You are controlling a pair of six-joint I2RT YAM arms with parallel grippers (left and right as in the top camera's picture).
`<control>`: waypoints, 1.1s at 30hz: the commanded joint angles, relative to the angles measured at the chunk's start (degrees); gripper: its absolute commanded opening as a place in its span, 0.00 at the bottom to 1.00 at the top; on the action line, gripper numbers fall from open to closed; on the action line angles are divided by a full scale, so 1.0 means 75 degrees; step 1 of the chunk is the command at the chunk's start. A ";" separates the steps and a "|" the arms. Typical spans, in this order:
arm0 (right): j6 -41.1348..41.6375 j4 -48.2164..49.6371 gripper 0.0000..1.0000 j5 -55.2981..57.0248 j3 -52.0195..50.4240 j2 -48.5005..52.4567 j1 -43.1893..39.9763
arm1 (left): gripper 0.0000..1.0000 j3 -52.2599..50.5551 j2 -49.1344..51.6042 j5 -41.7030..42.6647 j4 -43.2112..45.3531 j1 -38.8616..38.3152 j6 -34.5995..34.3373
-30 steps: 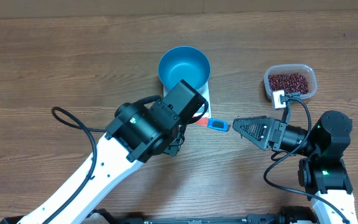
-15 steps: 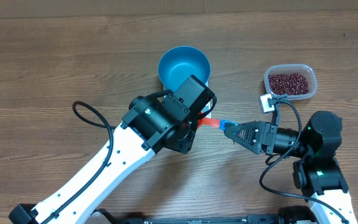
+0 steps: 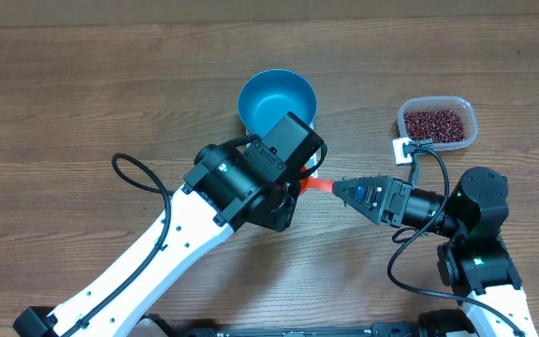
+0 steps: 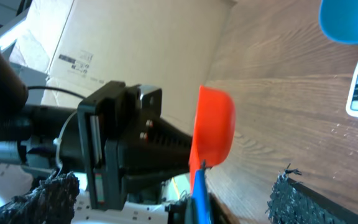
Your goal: Scoop item into bowl and weigh 150g on scale
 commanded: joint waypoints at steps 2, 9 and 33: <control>-0.0154 -0.0035 1.00 0.0344 0.0154 -0.0012 0.0044 | 0.04 0.0114 0.0047 0.0189 0.0000 -0.0050 -0.0187; 0.0219 -0.0029 0.96 0.0396 0.0154 -0.0012 0.0044 | 0.04 0.0114 0.0047 0.0192 0.0131 -0.0050 -0.0189; 0.0227 -0.0006 0.66 0.0472 0.0154 -0.0012 0.0044 | 0.04 0.0114 0.0595 0.0452 0.0629 -0.0050 -0.0187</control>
